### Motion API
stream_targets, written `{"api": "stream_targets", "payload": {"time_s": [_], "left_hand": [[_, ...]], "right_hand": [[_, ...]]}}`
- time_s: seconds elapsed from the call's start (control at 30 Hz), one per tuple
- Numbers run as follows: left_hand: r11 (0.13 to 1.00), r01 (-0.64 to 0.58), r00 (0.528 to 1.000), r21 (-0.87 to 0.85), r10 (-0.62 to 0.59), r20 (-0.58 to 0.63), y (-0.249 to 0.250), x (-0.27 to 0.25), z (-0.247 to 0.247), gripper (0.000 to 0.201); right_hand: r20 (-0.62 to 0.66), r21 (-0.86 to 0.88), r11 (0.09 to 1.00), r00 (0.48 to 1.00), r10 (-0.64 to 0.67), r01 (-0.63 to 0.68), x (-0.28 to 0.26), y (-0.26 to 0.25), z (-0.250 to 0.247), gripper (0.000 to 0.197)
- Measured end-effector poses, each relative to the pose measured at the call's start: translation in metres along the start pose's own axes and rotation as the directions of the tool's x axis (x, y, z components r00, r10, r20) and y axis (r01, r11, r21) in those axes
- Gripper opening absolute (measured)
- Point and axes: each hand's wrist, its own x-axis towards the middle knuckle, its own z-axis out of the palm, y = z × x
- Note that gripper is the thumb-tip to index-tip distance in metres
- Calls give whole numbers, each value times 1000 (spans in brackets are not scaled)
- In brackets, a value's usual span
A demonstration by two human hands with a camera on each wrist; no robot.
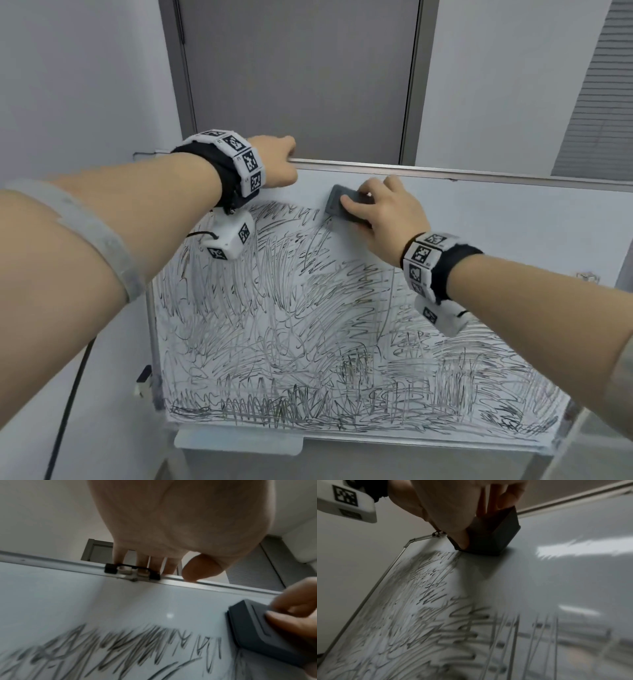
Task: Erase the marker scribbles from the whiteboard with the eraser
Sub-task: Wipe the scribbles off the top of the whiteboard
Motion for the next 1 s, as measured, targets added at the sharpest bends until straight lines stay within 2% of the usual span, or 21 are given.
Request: {"api": "stream_targets", "payload": {"time_s": [0.13,0.23,0.3,0.37,0.47,0.53,0.6,0.67,0.73,0.8,0.9,1.0], "left_hand": [[999,-26,999,33,24,39,-7,1,5,61],[998,-51,998,37,50,31,-8,2,7,52],[996,-73,997,44,73,11,-7,1,10,57],[994,-96,995,56,97,-8,-7,1,14,66],[990,-124,992,70,126,-20,-8,2,17,63],[989,-128,991,79,130,-27,-11,1,18,67],[988,-123,992,89,126,-24,-13,0,17,66],[991,-107,994,84,109,-14,-14,-2,14,62],[990,-109,994,84,110,-7,-14,-3,14,61],[991,-105,995,83,105,4,-10,-5,13,61],[994,-85,996,75,84,17,-1,-5,9,67],[995,-80,997,64,79,20,1,-2,8,65]], "right_hand": [[136,61,993,985,-110,102,-39,-29,33,31],[177,69,986,971,-161,151,-51,-40,45,34],[132,37,990,982,-137,133,-35,-34,37,31],[30,10,999,999,-34,34,-10,-23,25,31],[-60,-1,999,997,51,-51,15,-16,16,36],[-38,11,1000,999,8,-7,10,-24,23,32],[37,41,994,994,-102,101,-9,-39,36,29],[120,70,980,974,-192,184,-30,-54,50,34],[146,82,976,966,-214,204,-36,-57,54,37],[119,48,980,973,-198,193,-21,-48,48,37],[9,35,997,997,-75,74,21,-26,29,36],[-34,10,997,997,-70,71,38,-20,28,36]]}}
